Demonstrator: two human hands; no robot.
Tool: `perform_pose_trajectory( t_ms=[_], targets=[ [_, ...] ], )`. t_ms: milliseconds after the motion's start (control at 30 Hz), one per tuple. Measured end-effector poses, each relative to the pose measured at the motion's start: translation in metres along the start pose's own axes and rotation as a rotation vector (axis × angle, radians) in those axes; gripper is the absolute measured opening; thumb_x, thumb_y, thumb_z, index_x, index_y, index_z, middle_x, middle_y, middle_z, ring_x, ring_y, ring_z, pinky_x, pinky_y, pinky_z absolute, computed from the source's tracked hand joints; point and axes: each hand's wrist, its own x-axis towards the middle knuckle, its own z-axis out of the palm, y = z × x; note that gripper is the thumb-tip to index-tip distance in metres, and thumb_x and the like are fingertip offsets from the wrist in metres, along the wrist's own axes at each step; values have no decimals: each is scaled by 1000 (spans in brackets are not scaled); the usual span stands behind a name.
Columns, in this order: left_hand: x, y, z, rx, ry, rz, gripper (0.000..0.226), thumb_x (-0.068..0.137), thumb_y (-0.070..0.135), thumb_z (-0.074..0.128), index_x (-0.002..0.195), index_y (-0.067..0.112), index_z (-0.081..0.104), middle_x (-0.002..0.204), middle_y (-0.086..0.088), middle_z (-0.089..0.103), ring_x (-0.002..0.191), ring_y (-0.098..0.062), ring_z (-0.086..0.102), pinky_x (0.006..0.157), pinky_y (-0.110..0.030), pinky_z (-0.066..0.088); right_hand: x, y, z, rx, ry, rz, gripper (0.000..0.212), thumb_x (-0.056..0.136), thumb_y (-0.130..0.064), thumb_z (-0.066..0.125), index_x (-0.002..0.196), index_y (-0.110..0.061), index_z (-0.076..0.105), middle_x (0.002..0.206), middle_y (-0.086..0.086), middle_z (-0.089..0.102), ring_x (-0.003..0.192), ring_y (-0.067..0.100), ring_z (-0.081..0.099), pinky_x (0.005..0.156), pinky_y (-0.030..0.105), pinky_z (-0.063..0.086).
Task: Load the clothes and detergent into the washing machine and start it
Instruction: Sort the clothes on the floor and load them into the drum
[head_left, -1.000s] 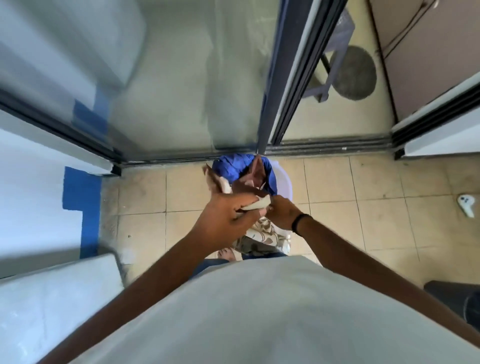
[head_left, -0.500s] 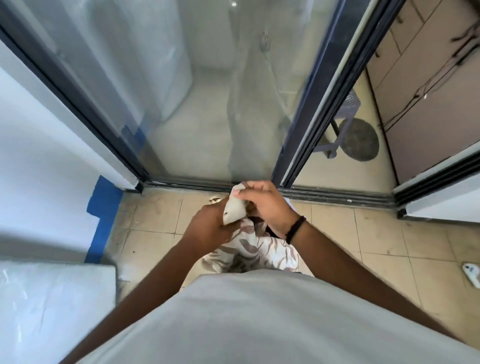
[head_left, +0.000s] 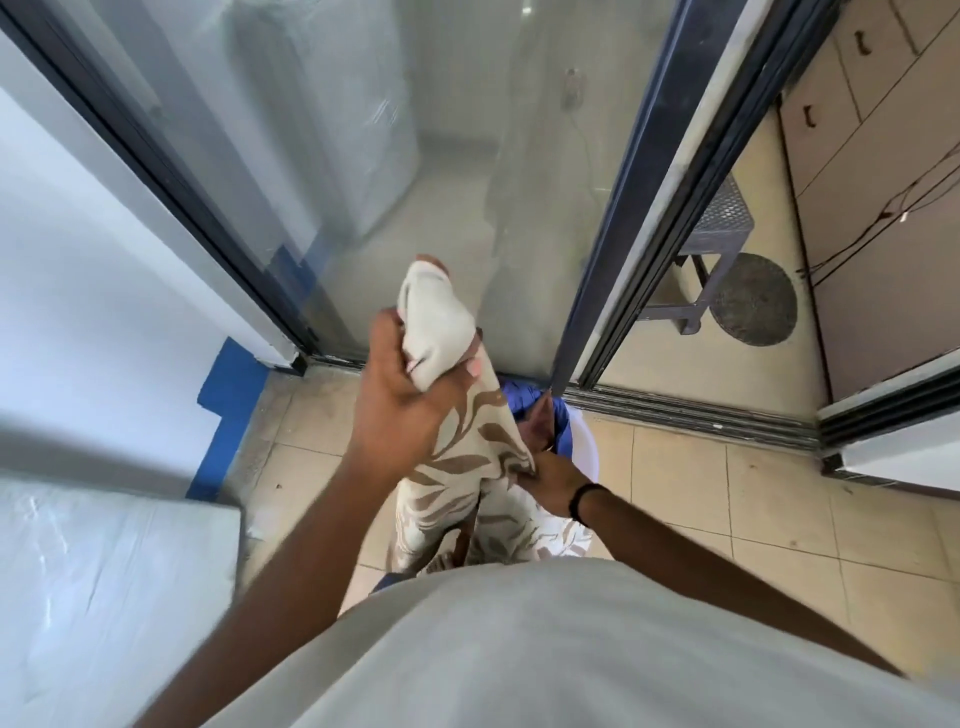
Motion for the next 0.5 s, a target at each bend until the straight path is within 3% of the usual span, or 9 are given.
perform_pose_trajectory(
  t_ms=[100, 167, 233, 267, 300, 333, 367, 433, 500],
  targets=[
    [-1, -11, -16, 53, -44, -29, 98, 64, 33, 95, 140, 33, 33, 114, 13, 61, 101, -14, 67, 74, -44, 61, 0, 17, -20, -69, 42, 75, 28, 102, -23, 52, 121, -9, 67, 118, 18, 67, 112, 35, 60, 77, 25, 36],
    [-4, -27, -18, 140, -75, 1, 116, 57, 33, 97, 149, 27, 27, 121, 7, 59, 107, -11, 63, 83, -35, 56, 2, 15, -37, -112, 100, 43, 22, 99, -15, 52, 107, -11, 72, 116, 23, 66, 114, 37, 58, 82, 28, 38],
    [-8, -46, -13, 173, -185, -51, 134, 52, 38, 100, 157, 34, 17, 135, -1, 52, 118, -16, 60, 92, -39, 54, 2, -5, -48, -149, 101, -54, 26, 91, -4, 50, 70, -14, 61, 88, 20, 65, 107, 39, 58, 97, 40, 40],
    [-13, -56, -5, 199, -270, -94, 136, 51, 37, 101, 157, 39, 15, 138, -4, 49, 121, -19, 57, 95, -42, 54, 0, -23, -50, -144, 88, -114, 34, 87, 1, 49, 58, -15, 49, 70, 11, 57, 90, 34, 59, 92, 42, 44],
    [-19, -63, 4, 277, -351, -138, 134, 51, 33, 100, 156, 38, 19, 136, -1, 49, 121, -16, 56, 97, -41, 53, -4, -44, -54, -104, 87, -169, 40, 86, 4, 49, 53, -17, 39, 58, 3, 46, 69, 26, 53, 75, 37, 48],
    [-26, -69, 14, 360, -411, -175, 125, 52, 27, 99, 154, 33, 28, 128, 5, 52, 113, -8, 56, 94, -34, 52, -8, -65, -57, -54, 81, -220, 44, 85, 5, 50, 51, -18, 34, 53, -3, 39, 56, 15, 43, 56, 26, 41],
    [-32, -68, 24, 413, -389, -235, 108, 55, 23, 97, 147, 25, 41, 117, 12, 58, 98, 0, 59, 85, -23, 52, -11, -83, -59, 7, 75, -287, 42, 84, 3, 53, 51, -18, 36, 52, -7, 38, 51, 7, 37, 49, 21, 32],
    [-38, -67, 37, 369, -141, -339, 72, 59, 26, 87, 125, 19, 60, 94, 13, 67, 77, -2, 64, 67, -18, 48, -18, -103, -64, 170, 52, -448, 21, 77, -3, 56, 57, -8, 52, 58, -8, 49, 57, 3, 42, 53, 26, 33],
    [-36, -62, 37, 387, 20, -307, 49, 62, 27, 78, 109, 24, 64, 84, 13, 68, 83, -17, 68, 68, -25, 46, -19, -99, -71, 330, 40, -508, 9, 77, 0, 63, 73, -7, 64, 70, -8, 58, 68, 3, 48, 62, 28, 40]
  ],
)
